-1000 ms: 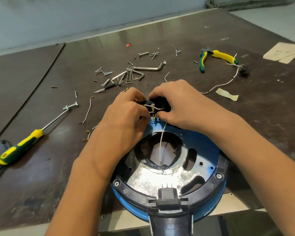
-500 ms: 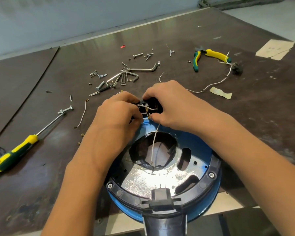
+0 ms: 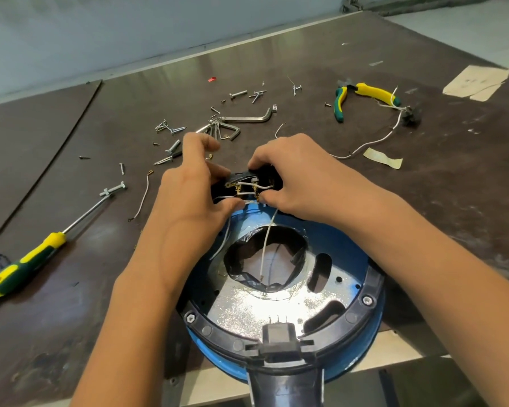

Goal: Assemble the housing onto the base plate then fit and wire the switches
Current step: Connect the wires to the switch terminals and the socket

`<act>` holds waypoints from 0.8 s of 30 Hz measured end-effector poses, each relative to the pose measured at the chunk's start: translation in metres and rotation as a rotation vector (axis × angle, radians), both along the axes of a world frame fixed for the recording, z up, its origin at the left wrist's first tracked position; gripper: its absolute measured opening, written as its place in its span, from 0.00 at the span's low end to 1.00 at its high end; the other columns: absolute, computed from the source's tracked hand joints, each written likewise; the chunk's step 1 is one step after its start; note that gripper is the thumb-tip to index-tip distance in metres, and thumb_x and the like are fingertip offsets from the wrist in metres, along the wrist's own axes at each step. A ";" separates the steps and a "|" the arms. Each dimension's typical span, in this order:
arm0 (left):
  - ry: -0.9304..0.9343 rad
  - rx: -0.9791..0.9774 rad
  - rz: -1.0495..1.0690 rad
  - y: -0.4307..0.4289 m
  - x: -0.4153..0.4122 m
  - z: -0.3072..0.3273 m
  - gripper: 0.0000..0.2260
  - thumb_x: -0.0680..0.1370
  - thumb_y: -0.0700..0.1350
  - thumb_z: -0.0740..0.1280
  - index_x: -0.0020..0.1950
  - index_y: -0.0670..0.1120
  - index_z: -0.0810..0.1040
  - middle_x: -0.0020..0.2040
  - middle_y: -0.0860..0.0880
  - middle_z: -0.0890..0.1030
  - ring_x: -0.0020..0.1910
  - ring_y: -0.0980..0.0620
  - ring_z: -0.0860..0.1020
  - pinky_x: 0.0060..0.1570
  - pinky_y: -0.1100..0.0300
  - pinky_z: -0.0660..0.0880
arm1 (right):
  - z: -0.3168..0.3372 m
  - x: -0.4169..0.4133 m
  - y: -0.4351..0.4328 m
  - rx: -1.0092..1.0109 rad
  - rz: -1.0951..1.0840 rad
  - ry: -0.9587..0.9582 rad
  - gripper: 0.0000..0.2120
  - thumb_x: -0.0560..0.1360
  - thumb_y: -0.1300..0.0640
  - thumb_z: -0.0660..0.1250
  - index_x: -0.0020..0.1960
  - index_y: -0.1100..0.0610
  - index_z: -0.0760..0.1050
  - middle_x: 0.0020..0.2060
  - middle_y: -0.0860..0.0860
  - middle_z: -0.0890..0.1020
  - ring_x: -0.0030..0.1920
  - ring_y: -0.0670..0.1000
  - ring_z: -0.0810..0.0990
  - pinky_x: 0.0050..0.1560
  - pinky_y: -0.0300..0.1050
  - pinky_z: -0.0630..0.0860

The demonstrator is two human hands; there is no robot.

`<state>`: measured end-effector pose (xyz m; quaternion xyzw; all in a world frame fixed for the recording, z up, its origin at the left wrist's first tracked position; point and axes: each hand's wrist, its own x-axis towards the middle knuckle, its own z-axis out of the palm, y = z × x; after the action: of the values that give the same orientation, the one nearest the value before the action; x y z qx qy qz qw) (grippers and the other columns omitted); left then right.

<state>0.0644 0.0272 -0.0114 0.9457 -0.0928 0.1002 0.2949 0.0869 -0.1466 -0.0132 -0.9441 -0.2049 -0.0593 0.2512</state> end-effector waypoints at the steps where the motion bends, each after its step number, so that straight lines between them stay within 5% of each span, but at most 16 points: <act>1: 0.014 0.015 -0.011 0.000 0.001 0.000 0.34 0.67 0.41 0.80 0.66 0.53 0.65 0.50 0.57 0.81 0.50 0.58 0.80 0.54 0.64 0.73 | 0.000 0.000 0.000 0.004 -0.001 -0.002 0.20 0.73 0.57 0.74 0.65 0.52 0.78 0.57 0.51 0.81 0.57 0.51 0.79 0.57 0.48 0.78; 11: 0.047 0.178 -0.082 0.002 0.008 0.005 0.33 0.71 0.43 0.77 0.74 0.52 0.68 0.61 0.51 0.81 0.62 0.47 0.78 0.64 0.46 0.73 | -0.001 0.002 0.000 0.001 -0.002 -0.001 0.20 0.73 0.58 0.73 0.64 0.52 0.77 0.56 0.51 0.81 0.55 0.51 0.79 0.57 0.50 0.79; 24: 0.073 0.289 -0.083 0.004 -0.001 0.011 0.33 0.72 0.45 0.77 0.75 0.51 0.66 0.62 0.50 0.81 0.62 0.43 0.78 0.61 0.46 0.74 | 0.000 -0.002 0.000 0.019 0.041 0.020 0.21 0.71 0.56 0.75 0.63 0.51 0.79 0.55 0.49 0.81 0.52 0.47 0.77 0.52 0.41 0.75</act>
<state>0.0633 0.0307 -0.0004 0.9767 -0.1342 0.0391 0.1626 0.0845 -0.1466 -0.0131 -0.9378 -0.2213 -0.0466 0.2633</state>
